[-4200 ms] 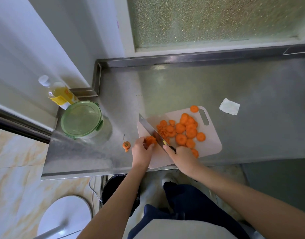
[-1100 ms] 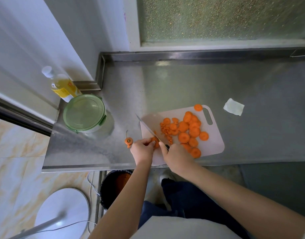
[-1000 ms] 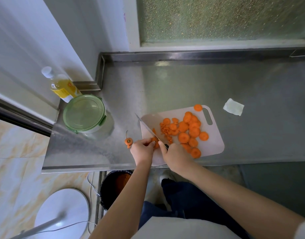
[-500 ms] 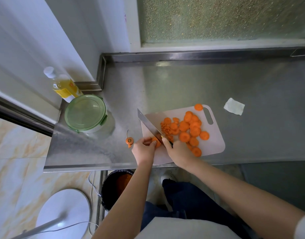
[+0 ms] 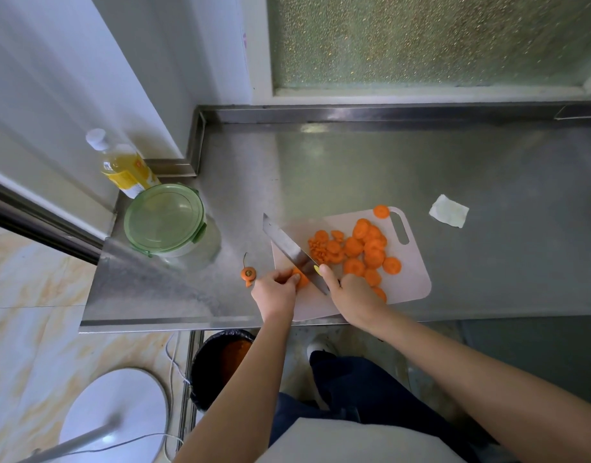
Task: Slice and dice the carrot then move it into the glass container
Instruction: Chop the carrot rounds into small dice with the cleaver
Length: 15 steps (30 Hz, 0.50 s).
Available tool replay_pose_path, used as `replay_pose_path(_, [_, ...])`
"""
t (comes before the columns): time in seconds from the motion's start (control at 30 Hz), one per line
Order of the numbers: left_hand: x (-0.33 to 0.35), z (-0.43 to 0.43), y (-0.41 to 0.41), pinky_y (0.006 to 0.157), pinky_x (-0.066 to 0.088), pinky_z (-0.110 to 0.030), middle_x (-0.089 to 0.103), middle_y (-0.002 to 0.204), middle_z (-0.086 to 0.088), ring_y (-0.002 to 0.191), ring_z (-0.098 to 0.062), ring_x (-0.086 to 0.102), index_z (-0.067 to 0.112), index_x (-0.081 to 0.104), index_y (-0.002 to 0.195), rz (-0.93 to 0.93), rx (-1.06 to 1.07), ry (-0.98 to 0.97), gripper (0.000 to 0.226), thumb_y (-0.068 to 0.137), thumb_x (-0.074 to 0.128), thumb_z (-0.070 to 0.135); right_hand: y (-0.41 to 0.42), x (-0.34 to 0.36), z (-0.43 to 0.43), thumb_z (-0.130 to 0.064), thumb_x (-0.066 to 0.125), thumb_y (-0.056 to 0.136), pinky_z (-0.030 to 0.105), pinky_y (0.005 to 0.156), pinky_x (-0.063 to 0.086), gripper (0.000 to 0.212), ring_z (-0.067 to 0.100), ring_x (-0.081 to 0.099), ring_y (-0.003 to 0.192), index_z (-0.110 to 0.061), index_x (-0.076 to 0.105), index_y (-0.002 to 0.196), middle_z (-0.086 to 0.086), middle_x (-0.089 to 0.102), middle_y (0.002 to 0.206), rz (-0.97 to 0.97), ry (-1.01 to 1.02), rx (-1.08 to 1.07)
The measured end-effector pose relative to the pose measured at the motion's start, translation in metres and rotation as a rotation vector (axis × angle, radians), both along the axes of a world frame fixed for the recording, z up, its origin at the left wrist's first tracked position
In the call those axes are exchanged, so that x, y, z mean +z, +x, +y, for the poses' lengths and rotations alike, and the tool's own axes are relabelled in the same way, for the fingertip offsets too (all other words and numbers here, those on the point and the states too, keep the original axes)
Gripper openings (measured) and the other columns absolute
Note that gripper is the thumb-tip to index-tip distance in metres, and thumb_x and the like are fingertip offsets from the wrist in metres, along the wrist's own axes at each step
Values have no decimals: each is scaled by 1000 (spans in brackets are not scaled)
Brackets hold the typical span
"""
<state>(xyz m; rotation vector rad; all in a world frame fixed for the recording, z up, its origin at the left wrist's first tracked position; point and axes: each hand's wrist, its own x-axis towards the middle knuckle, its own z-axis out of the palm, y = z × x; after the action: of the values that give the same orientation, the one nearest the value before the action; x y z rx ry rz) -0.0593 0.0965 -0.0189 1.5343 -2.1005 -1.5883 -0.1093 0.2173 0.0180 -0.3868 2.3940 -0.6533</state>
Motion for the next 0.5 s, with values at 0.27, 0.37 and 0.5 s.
replay_pose_path(0.27, [1,-1,0,78,49,-22,73,90,-5,83,-15,65,9,75,95,5,15,30,15,80,72,11,9,4,-5,-53,22,99,22,44,27,68,12,41,45,-10,41,49,2,43,48,83,85,53])
replay_pose_path(0.37, [2,-1,-1,73,45,-19,73,91,-4,79,-12,63,9,75,95,4,19,25,15,80,72,11,10,4,-8,-53,22,99,23,43,30,68,13,41,44,-11,42,49,1,43,47,94,102,57])
replay_pose_path(0.5, [1,-2,0,76,45,-19,72,95,-4,80,-10,60,6,74,96,3,24,22,16,80,72,9,9,6,-13,-51,25,100,24,43,27,63,12,40,45,-11,41,53,1,42,49,42,94,34])
